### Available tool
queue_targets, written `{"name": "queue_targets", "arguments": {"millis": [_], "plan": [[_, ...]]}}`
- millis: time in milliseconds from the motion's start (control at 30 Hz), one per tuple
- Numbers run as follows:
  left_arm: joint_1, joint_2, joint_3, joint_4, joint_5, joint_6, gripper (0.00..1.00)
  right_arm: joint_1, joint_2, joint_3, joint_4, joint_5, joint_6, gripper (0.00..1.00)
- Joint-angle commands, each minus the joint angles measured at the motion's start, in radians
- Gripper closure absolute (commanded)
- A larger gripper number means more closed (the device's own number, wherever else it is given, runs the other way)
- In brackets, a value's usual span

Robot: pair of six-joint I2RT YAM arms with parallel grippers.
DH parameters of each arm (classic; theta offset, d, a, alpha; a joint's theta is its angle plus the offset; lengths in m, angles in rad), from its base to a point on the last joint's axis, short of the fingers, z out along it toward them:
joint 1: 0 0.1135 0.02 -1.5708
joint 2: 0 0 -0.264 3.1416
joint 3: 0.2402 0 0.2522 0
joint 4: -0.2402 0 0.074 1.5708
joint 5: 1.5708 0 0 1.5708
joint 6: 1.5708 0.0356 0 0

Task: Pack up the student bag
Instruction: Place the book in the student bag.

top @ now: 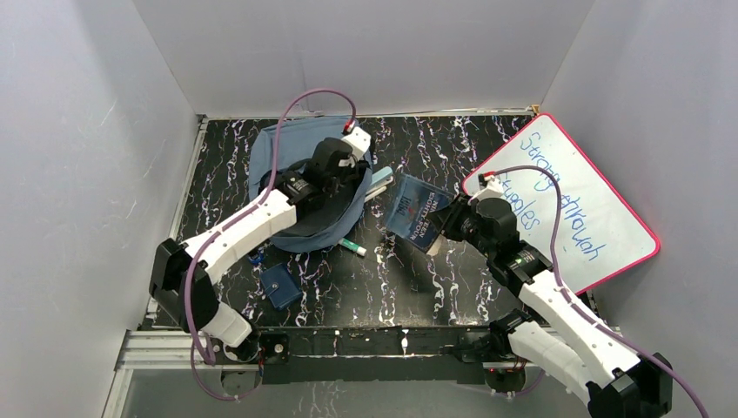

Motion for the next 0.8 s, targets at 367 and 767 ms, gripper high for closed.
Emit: {"name": "queue_targets", "arguments": {"millis": [367,767], "plan": [[-0.003,0.147,0.378,-0.007,-0.116,0.205,1.0,-0.001,-0.026,0.067,0.334,-0.144,0.673,1.0],[-0.038,0.314,0.649,-0.062,-0.079,0.224,1.0,0.004,0.189,0.183,0.419,-0.294,0.77,1.0]]}}
